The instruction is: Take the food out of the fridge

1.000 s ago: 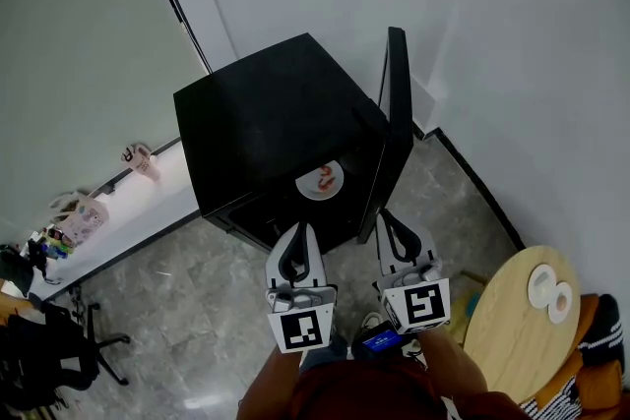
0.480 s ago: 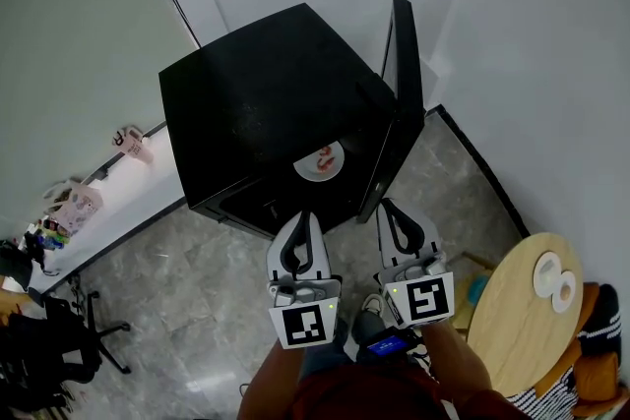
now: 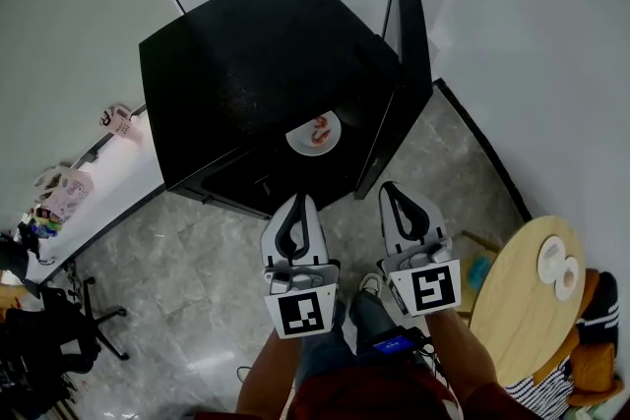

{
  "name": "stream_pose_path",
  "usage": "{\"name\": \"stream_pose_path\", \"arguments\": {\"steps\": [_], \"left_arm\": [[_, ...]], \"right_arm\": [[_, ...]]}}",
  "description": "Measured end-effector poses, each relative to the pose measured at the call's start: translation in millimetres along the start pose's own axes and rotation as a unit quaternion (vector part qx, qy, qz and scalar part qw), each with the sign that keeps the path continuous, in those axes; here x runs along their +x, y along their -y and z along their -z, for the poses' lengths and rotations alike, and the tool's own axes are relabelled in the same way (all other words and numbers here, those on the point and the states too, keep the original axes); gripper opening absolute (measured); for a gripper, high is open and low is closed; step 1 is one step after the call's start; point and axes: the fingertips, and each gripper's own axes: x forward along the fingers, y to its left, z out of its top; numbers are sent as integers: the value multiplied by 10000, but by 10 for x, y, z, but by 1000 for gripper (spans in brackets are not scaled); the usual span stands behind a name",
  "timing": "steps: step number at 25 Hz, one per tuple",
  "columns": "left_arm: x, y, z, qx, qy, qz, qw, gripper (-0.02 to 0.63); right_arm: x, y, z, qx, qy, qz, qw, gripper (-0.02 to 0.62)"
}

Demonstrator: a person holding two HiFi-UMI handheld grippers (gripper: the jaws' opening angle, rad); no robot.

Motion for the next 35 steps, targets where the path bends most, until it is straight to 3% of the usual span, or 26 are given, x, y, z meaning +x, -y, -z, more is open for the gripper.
{"name": "stream_pose_path", "arguments": {"steps": [13,26,35], "left_arm": [[-30,-60,588,-103,-147,-212,9996,12],[-143,-121,1345,77,-605,-188,9980,12],[-126,-129,1689,307,-564,-120,9979,12]], "right_arm": [[75,5,570,-8,-231,-39,9997,23],[227,-181,1180,-13,-293,-191,9994,23],[320,-210,1597,-28,-233,-172,9996,23]]}}
